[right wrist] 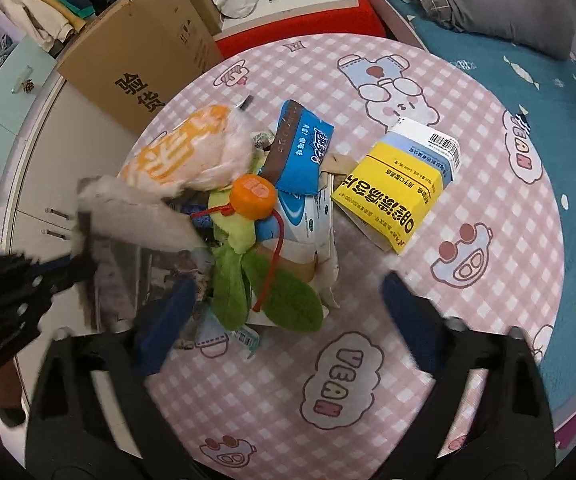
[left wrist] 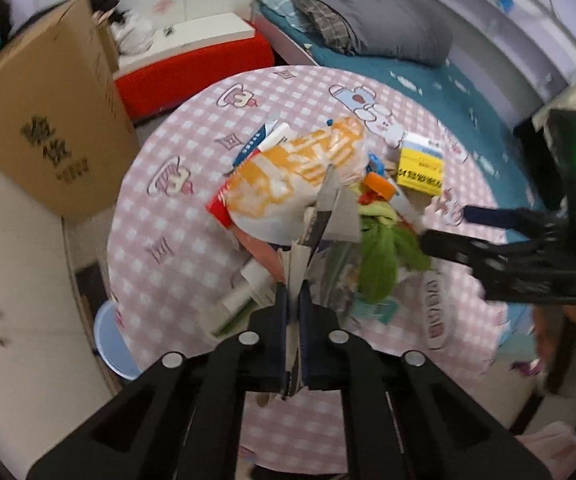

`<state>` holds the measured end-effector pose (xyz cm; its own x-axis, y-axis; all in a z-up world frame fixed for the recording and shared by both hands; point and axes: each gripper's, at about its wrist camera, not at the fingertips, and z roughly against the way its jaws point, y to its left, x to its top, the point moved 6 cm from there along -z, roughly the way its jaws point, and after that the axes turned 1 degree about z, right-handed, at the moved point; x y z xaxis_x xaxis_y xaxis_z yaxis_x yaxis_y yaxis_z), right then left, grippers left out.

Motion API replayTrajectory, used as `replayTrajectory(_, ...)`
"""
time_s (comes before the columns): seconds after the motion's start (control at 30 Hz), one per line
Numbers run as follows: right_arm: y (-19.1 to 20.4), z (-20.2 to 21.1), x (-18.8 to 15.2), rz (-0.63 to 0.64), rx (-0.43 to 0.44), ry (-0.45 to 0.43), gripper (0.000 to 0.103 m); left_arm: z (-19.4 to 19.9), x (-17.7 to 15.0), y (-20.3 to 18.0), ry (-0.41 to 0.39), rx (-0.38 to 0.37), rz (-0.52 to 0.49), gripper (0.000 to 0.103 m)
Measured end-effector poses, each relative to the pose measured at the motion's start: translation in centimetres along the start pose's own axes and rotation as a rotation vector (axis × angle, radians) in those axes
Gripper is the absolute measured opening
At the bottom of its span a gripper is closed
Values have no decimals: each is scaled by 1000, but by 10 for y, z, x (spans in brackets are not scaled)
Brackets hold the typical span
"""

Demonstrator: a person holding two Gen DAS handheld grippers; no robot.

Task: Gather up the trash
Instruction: 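Grasp the folded newspaper with the left gripper while the right gripper grasps the white bread bag, then carry newspaper and bread bag to the blue wastebasket and drop both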

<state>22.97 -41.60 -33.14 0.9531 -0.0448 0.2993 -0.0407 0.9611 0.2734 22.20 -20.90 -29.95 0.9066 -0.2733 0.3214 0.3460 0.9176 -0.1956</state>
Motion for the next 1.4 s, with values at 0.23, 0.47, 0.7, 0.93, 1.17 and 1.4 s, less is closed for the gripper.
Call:
replayTrajectory(0.23, 7, -6, 2, 19, 18, 16, 75, -3, -19, -10, 37, -83, 126, 4)
replayTrajectory(0.47, -3, -5, -17, -8, 16, 41, 75, -26, -15, -32, 49, -78, 127, 8)
replayTrajectory(0.7, -22, 8, -26, -47, 6, 32, 75, -44, -12, -44, 76, -75, 142, 6)
replayTrajectory(0.93, -10, 43, 7, -36, 66, -81, 75, 28, -12, -45, -65, -94, 160, 4)
replayTrajectory(1.17, 51, 23, 44, -64, 270, -9, 76, 99, -6, 7, -221, 12, 337, 4)
replayTrajectory(1.4, 94, -44, 50, -125, 254, 142, 76, 129, -6, 71, -267, 170, 460, 4)
